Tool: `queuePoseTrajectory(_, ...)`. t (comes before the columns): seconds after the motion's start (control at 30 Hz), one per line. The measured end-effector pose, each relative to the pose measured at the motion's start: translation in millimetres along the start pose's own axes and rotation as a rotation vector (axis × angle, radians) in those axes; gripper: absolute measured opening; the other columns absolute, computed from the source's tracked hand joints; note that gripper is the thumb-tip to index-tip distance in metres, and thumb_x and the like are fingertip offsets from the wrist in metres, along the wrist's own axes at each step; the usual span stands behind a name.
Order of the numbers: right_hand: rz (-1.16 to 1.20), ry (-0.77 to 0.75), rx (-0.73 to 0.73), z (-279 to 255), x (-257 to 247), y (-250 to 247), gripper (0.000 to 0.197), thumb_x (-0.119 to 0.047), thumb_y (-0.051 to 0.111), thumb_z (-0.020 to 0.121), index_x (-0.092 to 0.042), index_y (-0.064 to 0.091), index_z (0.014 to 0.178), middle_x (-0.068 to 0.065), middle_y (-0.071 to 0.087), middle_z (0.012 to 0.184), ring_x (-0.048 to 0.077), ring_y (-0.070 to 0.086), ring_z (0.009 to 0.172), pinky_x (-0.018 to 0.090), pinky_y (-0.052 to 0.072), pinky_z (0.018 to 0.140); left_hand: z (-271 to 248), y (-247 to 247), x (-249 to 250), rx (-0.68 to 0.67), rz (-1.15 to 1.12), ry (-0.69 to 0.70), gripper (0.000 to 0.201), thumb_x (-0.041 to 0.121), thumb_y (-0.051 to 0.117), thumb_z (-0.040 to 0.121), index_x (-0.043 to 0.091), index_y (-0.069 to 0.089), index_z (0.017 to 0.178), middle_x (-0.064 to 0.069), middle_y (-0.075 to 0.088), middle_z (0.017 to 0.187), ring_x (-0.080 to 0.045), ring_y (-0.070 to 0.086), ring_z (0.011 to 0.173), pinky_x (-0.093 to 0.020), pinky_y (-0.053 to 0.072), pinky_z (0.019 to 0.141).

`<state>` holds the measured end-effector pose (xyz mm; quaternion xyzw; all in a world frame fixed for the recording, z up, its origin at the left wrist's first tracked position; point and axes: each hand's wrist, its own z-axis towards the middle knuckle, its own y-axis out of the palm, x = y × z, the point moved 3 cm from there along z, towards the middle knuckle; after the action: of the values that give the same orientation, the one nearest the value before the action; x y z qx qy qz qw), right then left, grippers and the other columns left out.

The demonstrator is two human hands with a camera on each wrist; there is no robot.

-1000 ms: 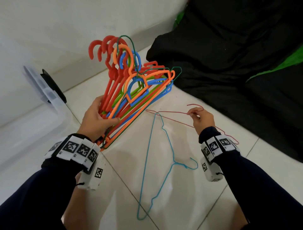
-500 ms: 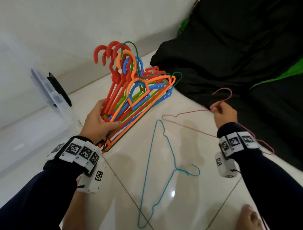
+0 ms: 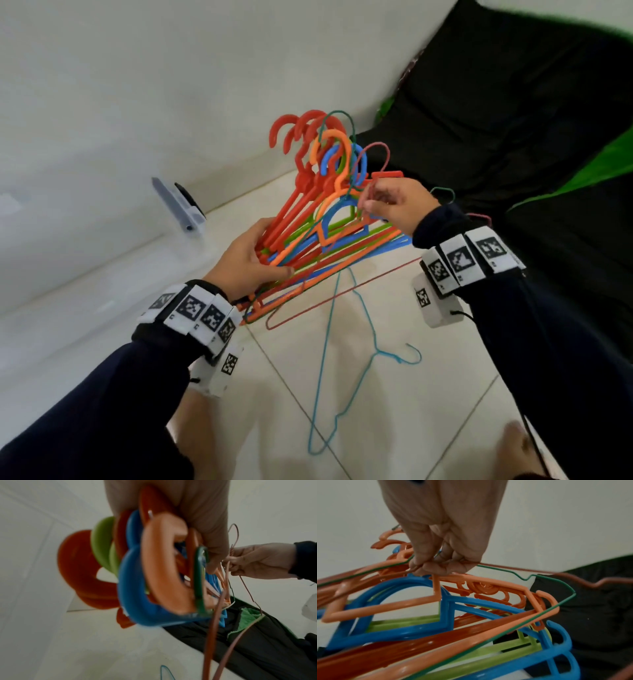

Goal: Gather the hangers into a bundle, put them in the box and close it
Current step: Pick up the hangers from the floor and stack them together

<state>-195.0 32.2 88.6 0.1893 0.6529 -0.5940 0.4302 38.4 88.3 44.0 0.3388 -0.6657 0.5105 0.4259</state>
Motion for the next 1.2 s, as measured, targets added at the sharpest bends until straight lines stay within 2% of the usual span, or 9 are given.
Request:
queuePoseTrajectory(0.1,-0.060,-0.027,0.053,-11,-6,-5,0.010,-0.001,0.056,0.087,-0.006,0.064,0.087,-0.001,0.060,0.076,0.010,0.059,0.071,0.018,0.048,0.075,-8,1,8,-0.042,0.000,0.009,0.069,0.008,0.077,0.069,0.026,0.041,0.125,0.011,0.062,0.105,0.002,0.065,0.089,-0.011,0.053,0.072)
queuePoseTrajectory(0.2,-0.028,-0.021,-0.003,-18,-13,-1,0.009,-0.002,0.056,0.087,-0.008,0.063,0.086,-0.009,0.059,0.076,-0.009,0.059,0.065,0.008,0.049,0.071,-15,4,13,-0.088,-0.013,-0.002,0.067,0.010,0.076,0.070,0.027,0.041,0.124,0.011,0.063,0.105,0.002,0.066,0.085,-0.013,0.054,0.067)
queuePoseTrajectory(0.4,-0.026,0.022,0.167,-24,-24,9,0.011,-0.001,0.054,0.088,-0.003,0.065,0.089,0.001,0.062,0.077,0.014,0.060,0.075,0.026,0.050,0.079,-22,7,14,-0.076,-0.073,-0.003,0.065,0.011,0.077,0.070,0.025,0.042,0.123,0.007,0.064,0.107,-0.004,0.069,0.088,-0.020,0.057,0.071)
queuePoseTrajectory(0.53,-0.045,0.025,0.205,-22,-27,15,0.012,-0.002,0.054,0.088,-0.002,0.066,0.090,0.004,0.063,0.082,0.015,0.060,0.077,0.027,0.050,0.080,-23,6,12,-0.065,-0.104,0.000,0.060,0.011,0.076,0.071,0.026,0.044,0.119,0.006,0.065,0.105,-0.003,0.069,0.087,-0.018,0.057,0.068)
queuePoseTrajectory(0.67,-0.095,0.049,0.141,-21,-26,10,0.014,-0.004,0.054,0.089,0.000,0.066,0.094,0.004,0.063,0.085,0.007,0.058,0.072,0.011,0.047,0.071,-22,7,9,-0.071,-0.096,0.003,0.060,0.012,0.075,0.072,0.028,0.042,0.120,0.007,0.064,0.105,-0.001,0.068,0.088,-0.017,0.057,0.068)
queuePoseTrajectory(0.77,-0.180,0.061,0.083,-22,-24,7,0.014,-0.004,0.054,0.089,0.001,0.067,0.093,0.005,0.064,0.088,0.011,0.058,0.078,0.004,0.043,0.066,-21,8,7,-0.082,-0.095,0.001,0.063,0.015,0.076,0.070,0.029,0.042,0.121,0.010,0.064,0.105,0.000,0.068,0.088,-0.016,0.056,0.068)
queuePoseTrajectory(0.87,-0.171,0.071,0.144,-23,-20,14,0.014,-0.002,0.053,0.088,0.000,0.067,0.091,0.003,0.063,0.086,0.004,0.055,0.069,0.000,0.039,0.065,-20,9,5,-0.090,-0.063,-0.003,0.064,0.018,0.077,0.070,0.029,0.041,0.122,0.011,0.063,0.105,0.002,0.067,0.089,-0.016,0.057,0.069)
queuePoseTrajectory(1.07,0.042,0.112,0.324,-20,-17,32,0.013,0.003,0.053,0.086,0.003,0.065,0.089,0.003,0.061,0.080,0.009,0.057,0.069,0.006,0.046,0.068,-22,11,1,-0.065,-0.097,-0.022,0.061,0.018,0.077,0.069,0.031,0.042,0.117,0.012,0.063,0.103,0.005,0.066,0.085,-0.013,0.055,0.067)
queuePoseTrajectory(1.2,0.084,0.122,0.335,-12,-22,42,0.013,0.004,0.053,0.086,0.004,0.066,0.088,0.008,0.061,0.079,0.019,0.059,0.077,0.029,0.050,0.081,-22,15,-3,-0.025,-0.111,-0.026,0.064,0.011,0.080,0.065,0.027,0.044,0.115,0.011,0.064,0.101,0.003,0.067,0.082,-0.013,0.055,0.068)
